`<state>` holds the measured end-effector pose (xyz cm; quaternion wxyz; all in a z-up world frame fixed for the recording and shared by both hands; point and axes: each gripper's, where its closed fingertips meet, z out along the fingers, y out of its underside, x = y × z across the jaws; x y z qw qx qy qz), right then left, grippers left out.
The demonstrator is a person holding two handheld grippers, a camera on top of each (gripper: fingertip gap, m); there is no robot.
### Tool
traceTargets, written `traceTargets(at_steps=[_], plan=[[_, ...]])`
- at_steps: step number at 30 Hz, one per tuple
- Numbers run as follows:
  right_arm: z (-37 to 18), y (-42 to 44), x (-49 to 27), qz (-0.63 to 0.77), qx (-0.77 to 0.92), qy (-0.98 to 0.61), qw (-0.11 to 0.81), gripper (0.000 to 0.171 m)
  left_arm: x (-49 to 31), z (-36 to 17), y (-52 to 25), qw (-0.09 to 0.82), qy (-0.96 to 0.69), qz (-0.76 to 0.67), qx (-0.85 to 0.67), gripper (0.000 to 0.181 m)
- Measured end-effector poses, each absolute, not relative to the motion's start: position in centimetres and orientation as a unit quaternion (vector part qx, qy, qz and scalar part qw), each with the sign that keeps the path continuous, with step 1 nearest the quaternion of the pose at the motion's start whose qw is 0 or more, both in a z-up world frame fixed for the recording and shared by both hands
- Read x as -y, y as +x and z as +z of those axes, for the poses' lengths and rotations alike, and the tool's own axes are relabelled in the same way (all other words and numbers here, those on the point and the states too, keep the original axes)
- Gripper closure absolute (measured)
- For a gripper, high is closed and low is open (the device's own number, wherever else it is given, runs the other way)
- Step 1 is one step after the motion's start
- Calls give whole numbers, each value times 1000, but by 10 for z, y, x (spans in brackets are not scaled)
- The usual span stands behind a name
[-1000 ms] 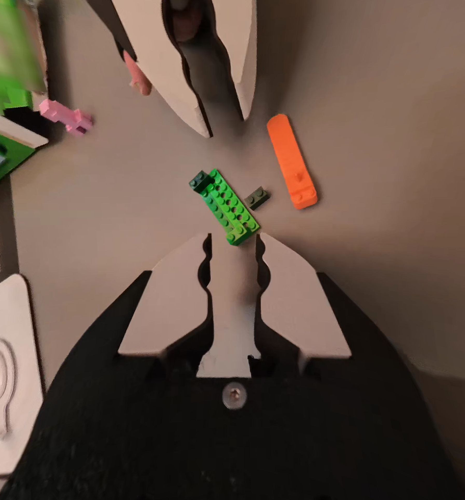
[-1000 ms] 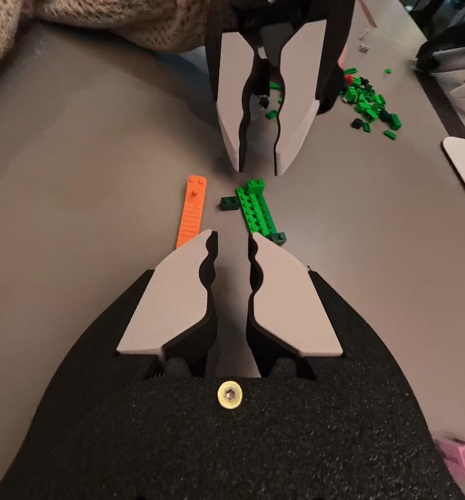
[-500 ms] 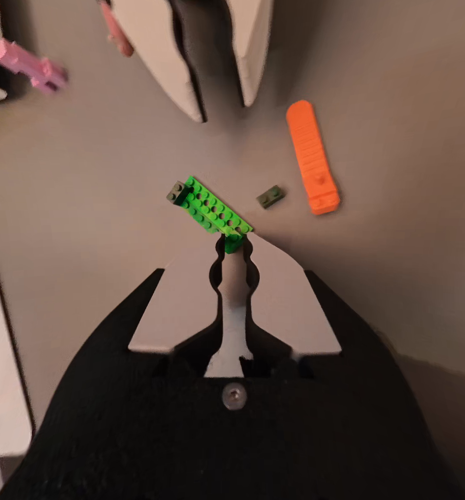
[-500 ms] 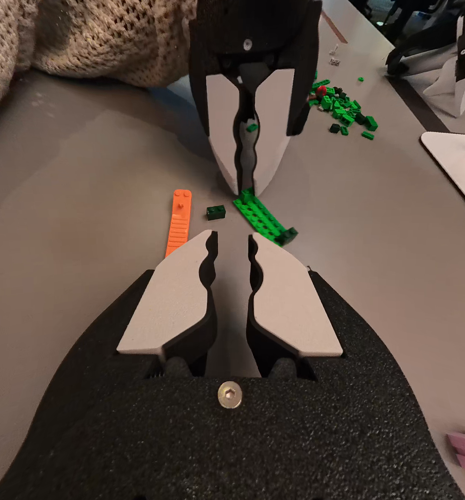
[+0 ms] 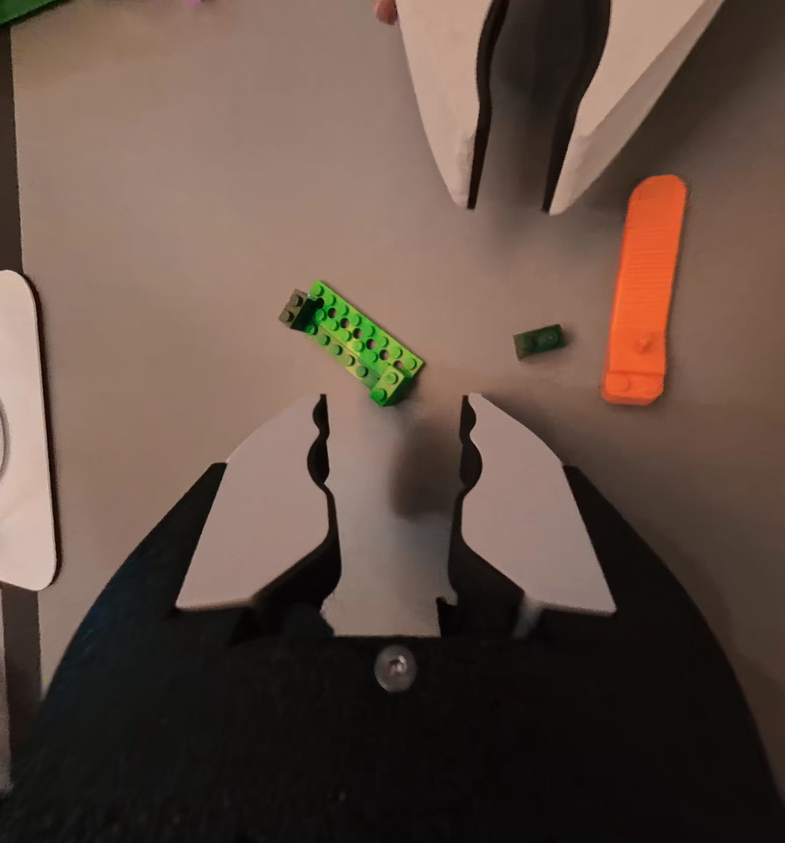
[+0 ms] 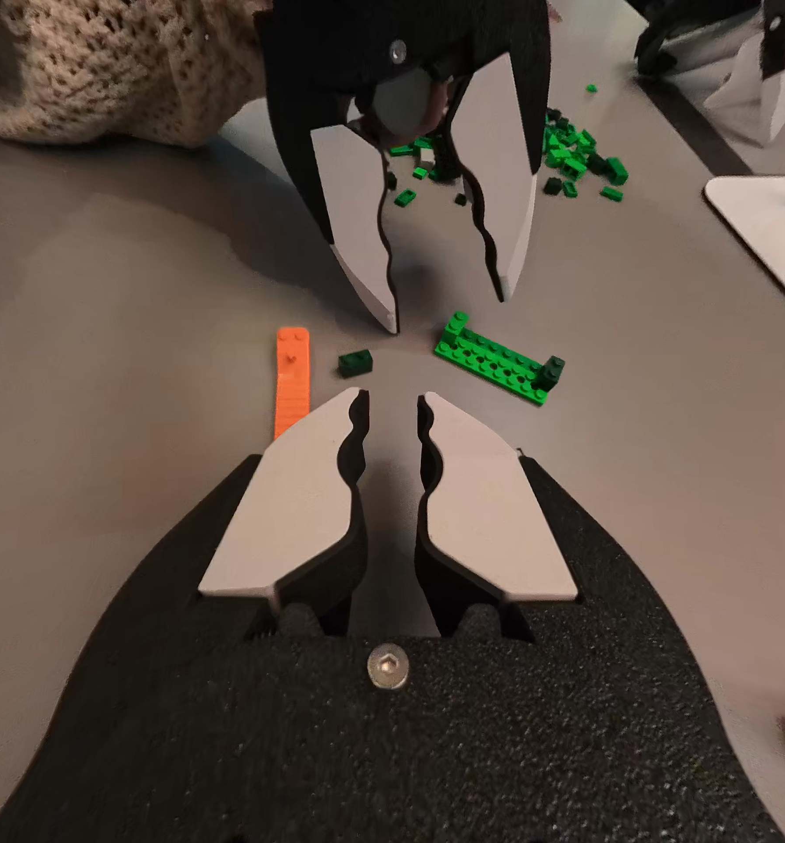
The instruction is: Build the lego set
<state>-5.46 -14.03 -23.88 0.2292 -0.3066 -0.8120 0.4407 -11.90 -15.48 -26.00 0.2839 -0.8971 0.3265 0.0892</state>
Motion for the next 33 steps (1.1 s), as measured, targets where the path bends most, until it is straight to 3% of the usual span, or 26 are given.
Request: traceTargets(at_steps=[5,12,20,30,33], plan=[[-248,-65,160,412,816,-357,192,146,161,-262,-122,293,-904,54,-306,128],[-234,-74,154,392,799,-359,280,146,161,-244,-126,364,-894,37,-259,134],[-265,-44,142,315,836,-386,231,148,163,-245,-126,379,-883,11,-276,142],[-269,-30,178,332,833,-403,180,149,164,-251,-121,391,-875,-36,-282,145],[-261,-39,179,335,813,-426,213,148,162,-250,-121,403,-870,-44,-282,147]])
